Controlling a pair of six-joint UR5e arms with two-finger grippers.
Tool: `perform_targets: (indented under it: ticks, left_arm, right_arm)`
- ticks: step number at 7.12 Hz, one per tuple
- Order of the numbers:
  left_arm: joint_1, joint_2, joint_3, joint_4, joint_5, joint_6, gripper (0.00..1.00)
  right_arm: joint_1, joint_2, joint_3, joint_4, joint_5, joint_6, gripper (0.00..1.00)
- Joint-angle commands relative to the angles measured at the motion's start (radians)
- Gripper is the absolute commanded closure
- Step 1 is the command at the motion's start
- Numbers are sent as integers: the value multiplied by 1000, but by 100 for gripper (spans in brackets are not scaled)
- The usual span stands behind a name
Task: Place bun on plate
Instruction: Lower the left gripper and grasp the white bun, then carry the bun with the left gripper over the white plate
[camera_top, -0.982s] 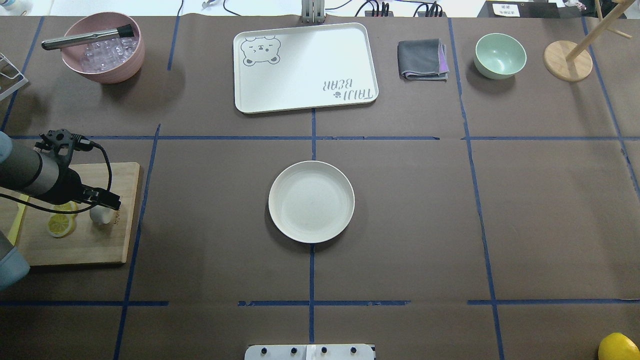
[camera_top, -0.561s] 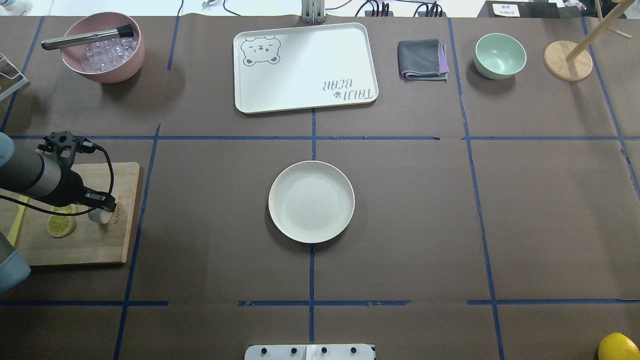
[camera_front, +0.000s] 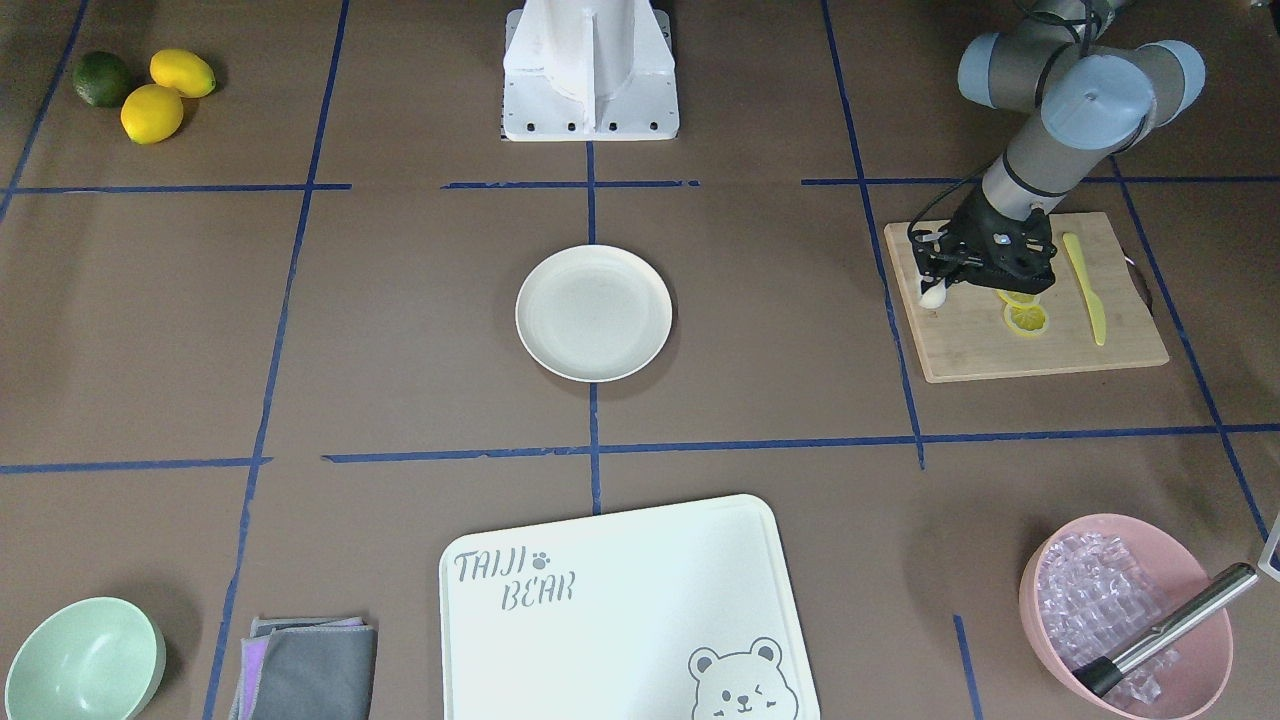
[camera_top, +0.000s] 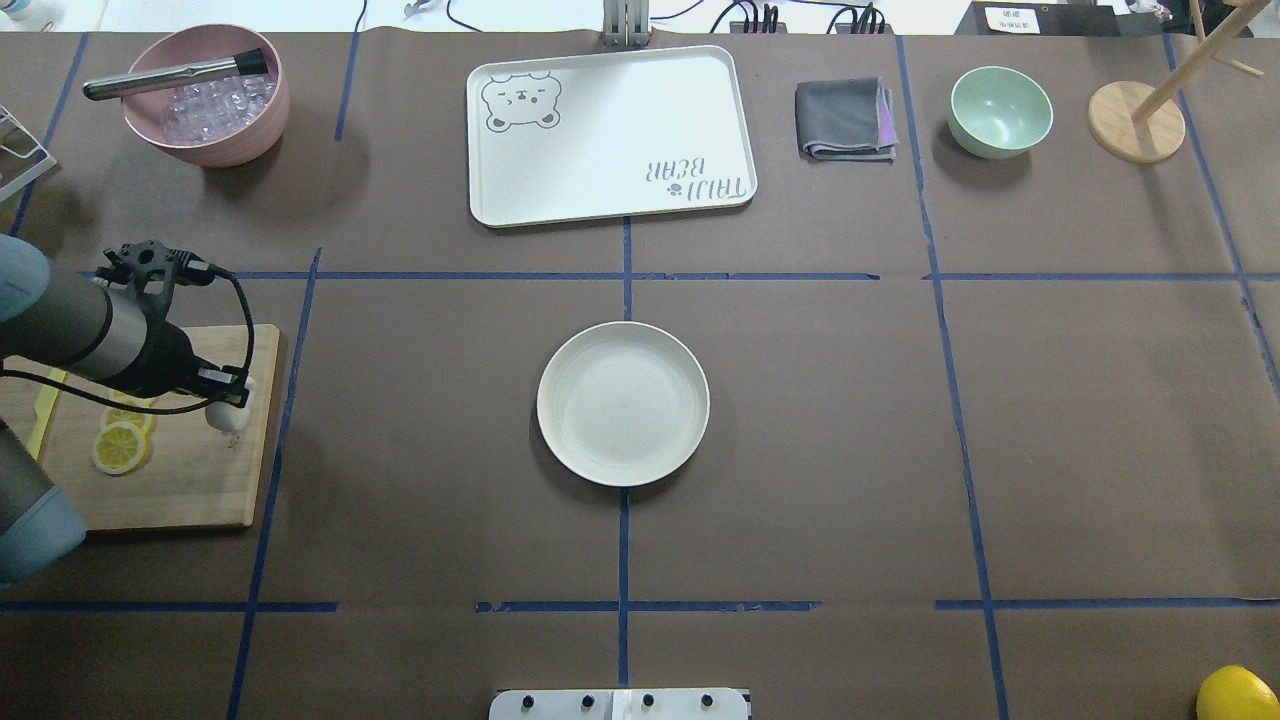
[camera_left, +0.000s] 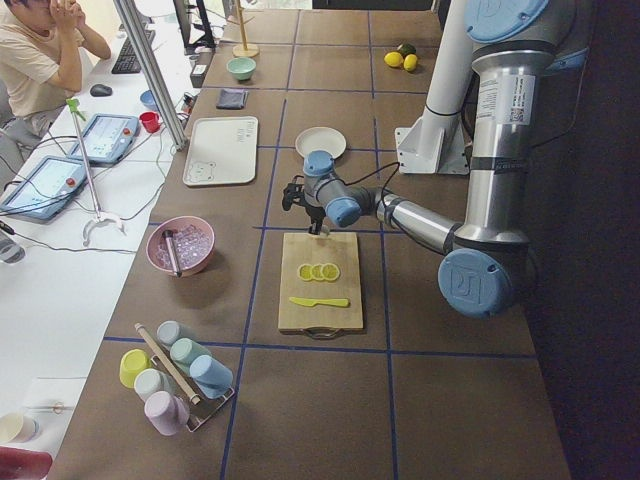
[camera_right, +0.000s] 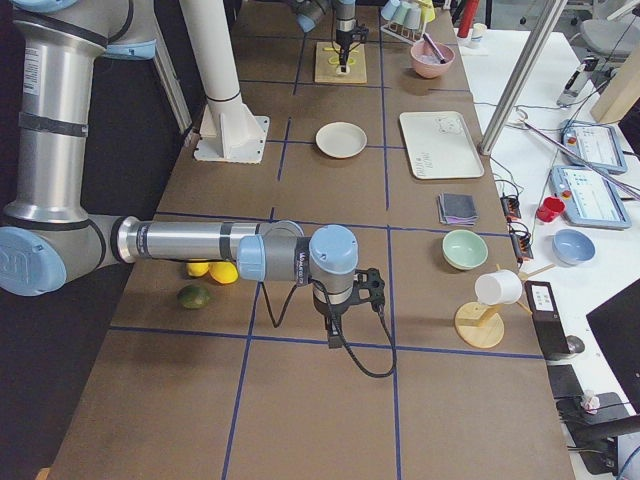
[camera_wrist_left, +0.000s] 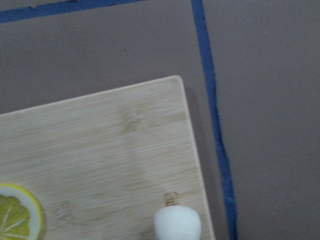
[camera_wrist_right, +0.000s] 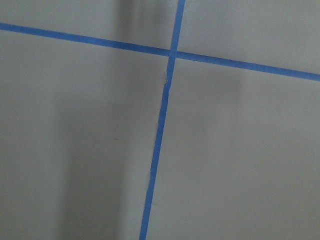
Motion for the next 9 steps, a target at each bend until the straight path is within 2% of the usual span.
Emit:
perform_targets:
  ticks: [1,2,3,5,7,9]
  left_arm:
    - [10,-281,-7,295,3,-112,78]
    - [45,-403,10,409,6,-184,77]
    - [86,-510,74,407,50,-293,77]
    - [203,-785,349,367,165,-476,74]
    - [284,-814,489,197,214,-529,64]
    - [298,-798,501,195,213,-523,46]
  right_arm:
    - [0,0,0,0,14,0,0]
    - [0,0,-2,0,14,0,0]
    - [0,0,-3,0,14,0,0]
    - [0,-1,-5,0,14,0,0]
    - [0,-1,-5,0,16,0,0]
    - [0,-1,-5,0,17,0,0]
